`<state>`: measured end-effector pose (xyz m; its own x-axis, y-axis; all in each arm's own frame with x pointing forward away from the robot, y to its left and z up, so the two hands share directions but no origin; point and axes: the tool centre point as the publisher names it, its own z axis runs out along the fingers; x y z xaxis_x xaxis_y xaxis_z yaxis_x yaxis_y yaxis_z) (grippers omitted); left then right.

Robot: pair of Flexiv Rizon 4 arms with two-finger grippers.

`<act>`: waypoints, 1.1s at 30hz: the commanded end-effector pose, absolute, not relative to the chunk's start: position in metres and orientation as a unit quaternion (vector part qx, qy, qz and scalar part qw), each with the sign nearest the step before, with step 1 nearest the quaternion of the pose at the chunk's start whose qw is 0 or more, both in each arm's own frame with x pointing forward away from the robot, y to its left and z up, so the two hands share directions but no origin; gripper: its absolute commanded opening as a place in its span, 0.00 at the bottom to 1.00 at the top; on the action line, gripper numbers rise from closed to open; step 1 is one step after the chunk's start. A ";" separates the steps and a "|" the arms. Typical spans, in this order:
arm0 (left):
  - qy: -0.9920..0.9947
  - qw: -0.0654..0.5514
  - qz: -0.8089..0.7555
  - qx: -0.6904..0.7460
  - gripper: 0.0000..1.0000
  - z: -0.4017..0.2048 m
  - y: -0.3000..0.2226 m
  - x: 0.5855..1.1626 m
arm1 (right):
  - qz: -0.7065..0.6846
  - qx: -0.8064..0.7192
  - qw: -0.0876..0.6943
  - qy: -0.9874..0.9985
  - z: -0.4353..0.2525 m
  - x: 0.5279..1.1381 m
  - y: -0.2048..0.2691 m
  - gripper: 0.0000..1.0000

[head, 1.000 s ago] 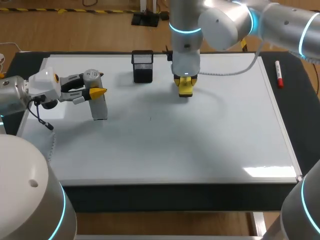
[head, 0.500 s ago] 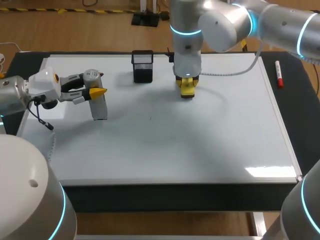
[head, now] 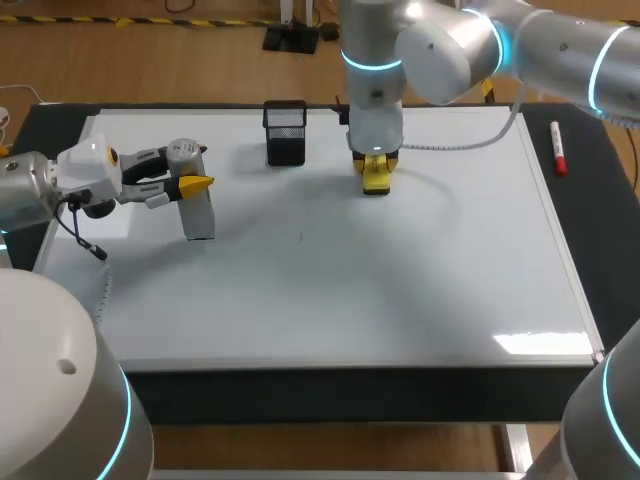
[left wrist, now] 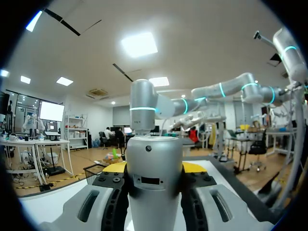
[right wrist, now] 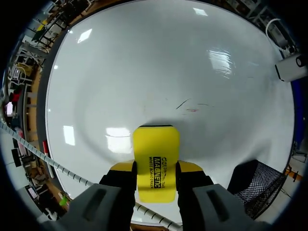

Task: Pick up the inspection probe, press it on each red-marked spot on the whiteboard one by one, put down the probe, pick up the eraser, and wipe off all the red marks.

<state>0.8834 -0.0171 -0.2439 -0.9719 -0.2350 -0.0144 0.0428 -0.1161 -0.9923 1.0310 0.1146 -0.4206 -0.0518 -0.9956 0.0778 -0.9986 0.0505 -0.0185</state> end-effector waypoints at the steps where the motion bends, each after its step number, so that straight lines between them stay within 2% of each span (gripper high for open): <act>1: 0.658 0.093 -0.743 -0.072 0.00 -0.243 -0.017 0.884 | 0.042 0.685 0.033 -0.727 -0.422 1.034 0.113 0.00; 2: 0.658 0.093 -0.743 -0.072 0.00 -0.243 -0.017 0.884 | 0.044 0.683 0.034 -0.728 -0.423 1.034 0.112 0.00; 3: 0.658 0.093 -0.743 -0.072 0.00 -0.243 -0.017 0.884 | 0.044 0.684 0.032 -0.727 -0.422 1.034 0.112 1.00; 19: 0.658 0.093 -0.743 -0.072 0.00 -0.243 -0.017 0.884 | 0.006 0.637 0.014 -0.771 -0.411 1.031 0.094 1.00; 33: 0.658 0.093 -0.743 -0.072 0.00 -0.243 -0.017 0.884 | -0.100 0.468 -0.034 -0.877 -0.386 1.040 0.068 1.00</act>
